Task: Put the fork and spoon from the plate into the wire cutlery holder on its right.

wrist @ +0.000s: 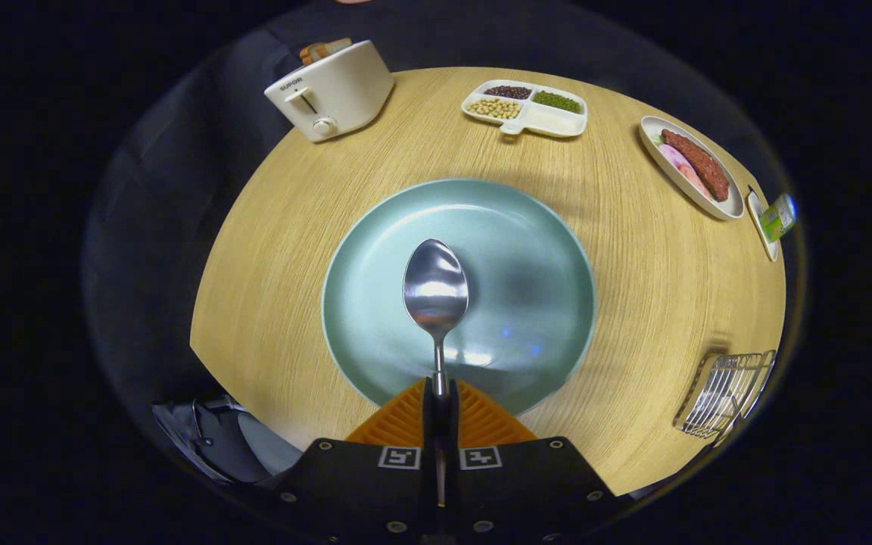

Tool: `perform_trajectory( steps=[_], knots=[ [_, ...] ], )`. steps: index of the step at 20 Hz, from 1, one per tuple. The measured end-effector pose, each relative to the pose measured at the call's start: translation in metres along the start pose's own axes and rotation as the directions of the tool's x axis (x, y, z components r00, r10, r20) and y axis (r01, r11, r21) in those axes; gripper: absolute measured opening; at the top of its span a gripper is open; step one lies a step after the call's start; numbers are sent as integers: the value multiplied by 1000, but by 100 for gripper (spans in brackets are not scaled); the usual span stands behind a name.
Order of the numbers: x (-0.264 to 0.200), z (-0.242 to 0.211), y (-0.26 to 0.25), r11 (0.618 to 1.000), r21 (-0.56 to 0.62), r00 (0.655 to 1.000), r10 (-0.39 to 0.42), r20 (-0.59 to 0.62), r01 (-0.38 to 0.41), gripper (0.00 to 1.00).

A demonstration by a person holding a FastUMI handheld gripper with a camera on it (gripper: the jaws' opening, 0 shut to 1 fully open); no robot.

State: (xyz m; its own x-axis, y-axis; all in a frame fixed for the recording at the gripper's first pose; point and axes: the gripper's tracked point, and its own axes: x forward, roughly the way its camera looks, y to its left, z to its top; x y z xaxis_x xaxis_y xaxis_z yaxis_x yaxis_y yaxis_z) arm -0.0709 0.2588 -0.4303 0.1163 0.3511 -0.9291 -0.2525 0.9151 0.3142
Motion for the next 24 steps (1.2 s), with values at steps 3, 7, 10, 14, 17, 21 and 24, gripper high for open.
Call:
perform_trajectory(
  steps=[3,7,10,14,17,21,24],
  knots=[
    [-28,9,-5,998,58,996,20,92,-26,5],
    [-79,16,-28,995,95,971,-29,238,7,4],
    [-125,26,-43,988,154,927,-73,368,17,4],
    [-175,19,-79,969,235,871,-176,459,72,4],
    [-192,-2,-109,947,298,861,-249,444,121,5],
    [-205,-27,-150,929,341,862,-287,418,144,5],
    [-210,-42,-178,929,335,877,-286,387,155,4]
  ],
)
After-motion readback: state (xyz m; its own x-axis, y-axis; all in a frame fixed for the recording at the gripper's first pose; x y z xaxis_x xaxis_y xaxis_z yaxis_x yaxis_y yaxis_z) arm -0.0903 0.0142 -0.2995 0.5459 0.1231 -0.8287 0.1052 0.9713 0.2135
